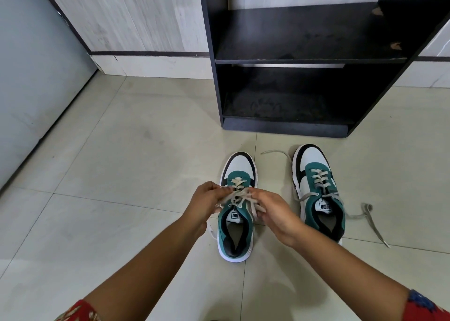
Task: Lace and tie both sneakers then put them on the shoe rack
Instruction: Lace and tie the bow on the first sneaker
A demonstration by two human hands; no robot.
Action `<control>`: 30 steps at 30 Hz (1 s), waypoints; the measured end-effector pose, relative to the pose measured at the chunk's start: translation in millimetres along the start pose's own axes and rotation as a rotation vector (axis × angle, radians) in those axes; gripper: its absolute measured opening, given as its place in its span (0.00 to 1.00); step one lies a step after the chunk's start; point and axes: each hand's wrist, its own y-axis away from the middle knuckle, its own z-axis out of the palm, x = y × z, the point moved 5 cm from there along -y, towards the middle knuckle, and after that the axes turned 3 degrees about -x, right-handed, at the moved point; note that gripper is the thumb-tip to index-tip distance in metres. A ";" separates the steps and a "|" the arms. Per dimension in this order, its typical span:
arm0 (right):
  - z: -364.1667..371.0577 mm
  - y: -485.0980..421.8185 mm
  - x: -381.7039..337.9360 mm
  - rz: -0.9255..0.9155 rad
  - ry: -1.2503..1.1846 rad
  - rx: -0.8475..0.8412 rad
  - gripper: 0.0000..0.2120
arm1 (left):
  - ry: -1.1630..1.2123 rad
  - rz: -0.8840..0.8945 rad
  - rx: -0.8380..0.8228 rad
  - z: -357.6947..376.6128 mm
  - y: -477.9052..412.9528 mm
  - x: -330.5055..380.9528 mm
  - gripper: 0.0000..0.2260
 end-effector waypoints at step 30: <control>-30.8 -1.3 22.3 0.069 0.026 0.087 0.15 | 0.058 -0.086 0.231 -35.5 -41.8 -37.0 0.05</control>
